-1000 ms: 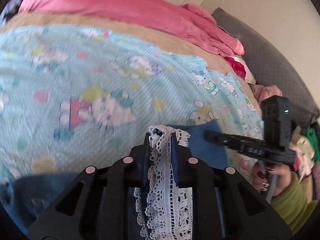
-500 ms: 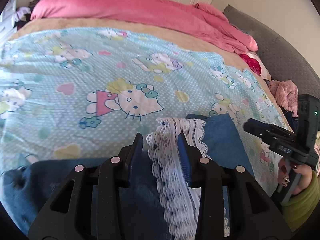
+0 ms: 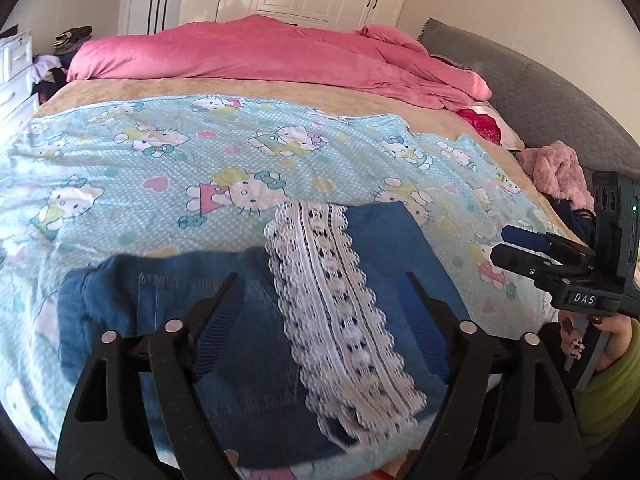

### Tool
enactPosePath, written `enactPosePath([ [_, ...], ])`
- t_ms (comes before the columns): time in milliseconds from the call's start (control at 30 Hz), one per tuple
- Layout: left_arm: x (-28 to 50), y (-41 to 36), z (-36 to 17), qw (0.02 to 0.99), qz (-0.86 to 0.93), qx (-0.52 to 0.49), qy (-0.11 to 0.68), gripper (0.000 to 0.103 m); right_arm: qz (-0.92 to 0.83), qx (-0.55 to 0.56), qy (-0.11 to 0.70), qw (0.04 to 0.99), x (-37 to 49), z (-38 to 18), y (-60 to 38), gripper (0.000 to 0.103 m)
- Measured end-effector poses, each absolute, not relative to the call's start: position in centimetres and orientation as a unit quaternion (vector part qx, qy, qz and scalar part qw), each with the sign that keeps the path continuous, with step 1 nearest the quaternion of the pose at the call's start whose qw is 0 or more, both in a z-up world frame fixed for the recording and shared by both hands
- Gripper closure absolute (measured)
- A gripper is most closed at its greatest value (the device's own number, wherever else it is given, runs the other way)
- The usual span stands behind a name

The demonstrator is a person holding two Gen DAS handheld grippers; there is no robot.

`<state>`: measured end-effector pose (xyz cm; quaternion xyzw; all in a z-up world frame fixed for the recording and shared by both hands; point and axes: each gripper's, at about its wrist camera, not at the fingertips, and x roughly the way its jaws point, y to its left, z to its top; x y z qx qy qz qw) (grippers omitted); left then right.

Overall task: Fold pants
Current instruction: 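Release and press the lace-trimmed fold straight with the left gripper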

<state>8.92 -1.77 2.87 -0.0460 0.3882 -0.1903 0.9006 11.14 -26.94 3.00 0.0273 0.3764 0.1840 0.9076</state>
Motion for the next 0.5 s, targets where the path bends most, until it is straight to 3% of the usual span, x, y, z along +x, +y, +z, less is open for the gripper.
enactPosePath([
  [433, 4.9, 1.3, 0.7, 0.884, -0.176, -0.105, 0.419, 0.027, 0.192, 0.003, 0.392, 0.899, 7.2, 2.0, -26.1, 0.023],
  [500, 4.4, 1.3, 0.1, 0.874, -0.187, -0.123, 0.432, 0.031, 0.192, -0.006, 0.399, 0.897, 6.8, 1.4, -25.7, 0.023],
])
